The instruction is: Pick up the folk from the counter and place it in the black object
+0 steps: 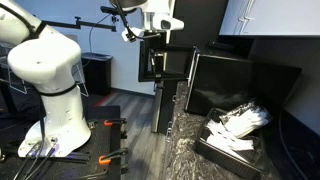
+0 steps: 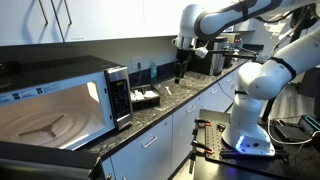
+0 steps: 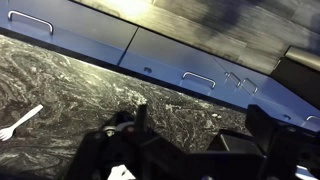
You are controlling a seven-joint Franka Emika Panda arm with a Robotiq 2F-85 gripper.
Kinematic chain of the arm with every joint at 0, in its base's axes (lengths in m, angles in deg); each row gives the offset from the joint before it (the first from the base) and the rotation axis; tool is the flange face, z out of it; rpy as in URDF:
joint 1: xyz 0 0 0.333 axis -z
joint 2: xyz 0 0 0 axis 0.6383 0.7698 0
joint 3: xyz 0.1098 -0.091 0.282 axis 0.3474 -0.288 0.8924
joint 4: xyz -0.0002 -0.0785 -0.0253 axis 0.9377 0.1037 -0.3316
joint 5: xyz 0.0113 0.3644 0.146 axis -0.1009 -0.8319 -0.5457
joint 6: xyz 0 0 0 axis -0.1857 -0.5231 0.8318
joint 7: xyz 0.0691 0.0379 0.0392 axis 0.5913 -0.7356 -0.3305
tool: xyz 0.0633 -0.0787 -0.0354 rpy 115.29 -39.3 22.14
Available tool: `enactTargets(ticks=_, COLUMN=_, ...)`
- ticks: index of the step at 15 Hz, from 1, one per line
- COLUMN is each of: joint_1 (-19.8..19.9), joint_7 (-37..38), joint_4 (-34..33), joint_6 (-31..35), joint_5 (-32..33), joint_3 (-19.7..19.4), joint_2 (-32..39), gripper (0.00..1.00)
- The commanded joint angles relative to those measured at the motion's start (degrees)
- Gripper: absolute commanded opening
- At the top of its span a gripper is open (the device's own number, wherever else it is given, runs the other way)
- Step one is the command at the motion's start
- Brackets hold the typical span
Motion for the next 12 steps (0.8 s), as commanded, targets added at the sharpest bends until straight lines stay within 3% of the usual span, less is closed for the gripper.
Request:
enactTargets(ticks=1, joint_1=0.2, joint_7=-0.2, joint_4=-0.1, joint_6=-0.2, joint_5=-0.2, joint_3=0.2, joint_2=0.1, gripper=1.0)
enactTargets(ticks=5, joint_1=2.9, joint_7=1.6, joint_4=-1.1, joint_6=2.3, joint_5=0.7, joint_3=-0.2, joint_2=0.4, gripper=1.0)
enactTargets(ticks=12, joint_1=13.7, joint_7=4.7, joint_4=-4.0, joint_6=11.4, joint_5=4.7, joint_3=-3.7, joint_2=2.9, gripper=1.0)
